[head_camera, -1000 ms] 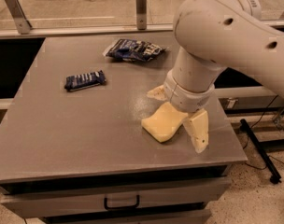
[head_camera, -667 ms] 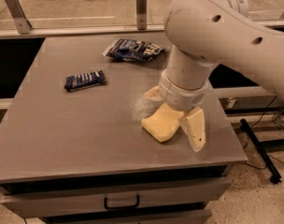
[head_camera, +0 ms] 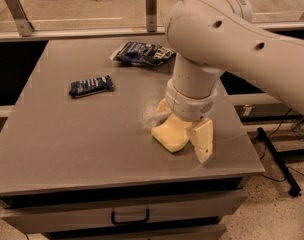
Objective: Move sponge near blue chip bag
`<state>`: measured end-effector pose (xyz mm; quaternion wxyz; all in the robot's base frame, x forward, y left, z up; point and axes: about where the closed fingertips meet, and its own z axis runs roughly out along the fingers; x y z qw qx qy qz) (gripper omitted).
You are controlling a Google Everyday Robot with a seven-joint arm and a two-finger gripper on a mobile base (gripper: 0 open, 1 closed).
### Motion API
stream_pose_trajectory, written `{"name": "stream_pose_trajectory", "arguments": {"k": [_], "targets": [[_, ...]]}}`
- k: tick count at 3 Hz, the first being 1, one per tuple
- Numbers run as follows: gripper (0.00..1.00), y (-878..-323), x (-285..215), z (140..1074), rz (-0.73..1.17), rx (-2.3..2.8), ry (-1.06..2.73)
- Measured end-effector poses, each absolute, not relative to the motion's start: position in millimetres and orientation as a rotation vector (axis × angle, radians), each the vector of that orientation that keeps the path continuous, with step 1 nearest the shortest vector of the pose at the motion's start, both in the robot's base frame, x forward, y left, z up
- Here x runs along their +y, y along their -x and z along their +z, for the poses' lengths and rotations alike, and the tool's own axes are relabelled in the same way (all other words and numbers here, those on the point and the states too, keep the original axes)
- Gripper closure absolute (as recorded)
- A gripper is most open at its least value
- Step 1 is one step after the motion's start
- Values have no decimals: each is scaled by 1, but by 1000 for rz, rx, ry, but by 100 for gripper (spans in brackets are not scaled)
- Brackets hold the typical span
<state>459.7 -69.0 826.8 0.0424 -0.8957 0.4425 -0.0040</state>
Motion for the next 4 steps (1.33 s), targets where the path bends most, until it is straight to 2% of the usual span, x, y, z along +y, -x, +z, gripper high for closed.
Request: {"name": "stream_pose_trajectory", "arguments": {"k": [3,4], "targets": [[87,-457,-68,829,-9,1349,2731],[100,-457,-68,830,-9,1349,2731]]}}
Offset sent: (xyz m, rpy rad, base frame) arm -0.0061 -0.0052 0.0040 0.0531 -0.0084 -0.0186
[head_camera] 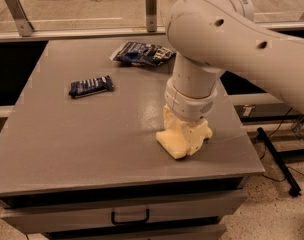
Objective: Move sponge near blue chip bag
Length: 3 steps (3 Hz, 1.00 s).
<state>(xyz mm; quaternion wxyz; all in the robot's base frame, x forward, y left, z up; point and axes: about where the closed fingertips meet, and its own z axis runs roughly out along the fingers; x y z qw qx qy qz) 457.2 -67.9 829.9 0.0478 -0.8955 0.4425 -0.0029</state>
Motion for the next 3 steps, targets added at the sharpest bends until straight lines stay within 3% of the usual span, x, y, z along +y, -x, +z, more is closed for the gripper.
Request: {"name": "stream_pose_trajectory", "arguments": {"k": [2,3], "targets": [[100,-510,-164,924,-202,1451,2322],[100,-517,-167,947,-243,1439,2280]]}}
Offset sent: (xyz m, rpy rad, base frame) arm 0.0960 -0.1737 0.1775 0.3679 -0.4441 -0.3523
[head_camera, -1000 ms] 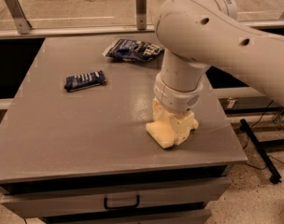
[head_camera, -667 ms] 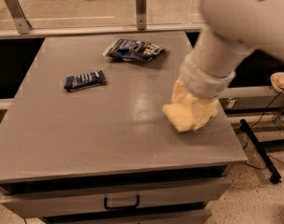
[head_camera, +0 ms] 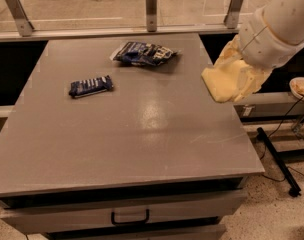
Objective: Move sponge near blue chip bag
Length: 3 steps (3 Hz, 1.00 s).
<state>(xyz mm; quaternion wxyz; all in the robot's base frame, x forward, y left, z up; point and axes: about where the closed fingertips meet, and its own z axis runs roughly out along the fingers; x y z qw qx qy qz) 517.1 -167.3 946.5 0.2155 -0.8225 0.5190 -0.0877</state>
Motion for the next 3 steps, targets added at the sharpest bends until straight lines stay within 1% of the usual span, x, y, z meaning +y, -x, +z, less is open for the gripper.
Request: {"name": "stream_pose_trajectory", "arguments": {"k": [2,3], "targets": [[100,-518,-163,944,-213,1446,2303],[100,-543,-135,943,-254,1354,2321]]}}
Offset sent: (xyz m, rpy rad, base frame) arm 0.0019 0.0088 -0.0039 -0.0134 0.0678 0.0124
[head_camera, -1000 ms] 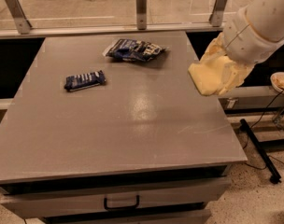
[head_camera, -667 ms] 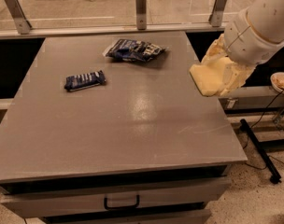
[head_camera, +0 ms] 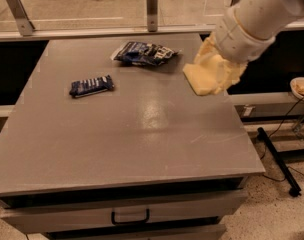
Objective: Move sponge near blue chip bag
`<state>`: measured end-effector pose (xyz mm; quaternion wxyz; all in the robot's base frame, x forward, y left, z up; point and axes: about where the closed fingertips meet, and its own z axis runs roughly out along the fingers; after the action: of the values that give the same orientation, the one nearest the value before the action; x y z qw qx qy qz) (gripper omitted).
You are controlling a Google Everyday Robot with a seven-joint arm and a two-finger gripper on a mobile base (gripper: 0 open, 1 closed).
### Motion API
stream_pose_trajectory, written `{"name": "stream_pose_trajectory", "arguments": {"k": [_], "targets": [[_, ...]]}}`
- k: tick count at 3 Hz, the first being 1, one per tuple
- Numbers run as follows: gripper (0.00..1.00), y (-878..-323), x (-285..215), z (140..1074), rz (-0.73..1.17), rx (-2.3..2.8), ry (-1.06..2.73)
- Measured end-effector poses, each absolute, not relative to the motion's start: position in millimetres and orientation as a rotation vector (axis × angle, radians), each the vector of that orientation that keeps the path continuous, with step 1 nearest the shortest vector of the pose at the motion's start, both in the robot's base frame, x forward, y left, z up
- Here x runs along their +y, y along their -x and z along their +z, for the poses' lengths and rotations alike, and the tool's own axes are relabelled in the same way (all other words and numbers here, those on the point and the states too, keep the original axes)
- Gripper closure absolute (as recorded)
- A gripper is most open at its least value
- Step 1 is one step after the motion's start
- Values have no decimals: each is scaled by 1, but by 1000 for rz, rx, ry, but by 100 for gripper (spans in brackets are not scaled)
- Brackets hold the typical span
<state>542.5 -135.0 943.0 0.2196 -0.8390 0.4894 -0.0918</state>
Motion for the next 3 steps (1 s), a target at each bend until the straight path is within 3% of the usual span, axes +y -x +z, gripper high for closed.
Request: {"name": "stream_pose_trajectory", "arguments": {"k": [3], "targets": [[100,-667,-55,906,-414,1162,2245]]}}
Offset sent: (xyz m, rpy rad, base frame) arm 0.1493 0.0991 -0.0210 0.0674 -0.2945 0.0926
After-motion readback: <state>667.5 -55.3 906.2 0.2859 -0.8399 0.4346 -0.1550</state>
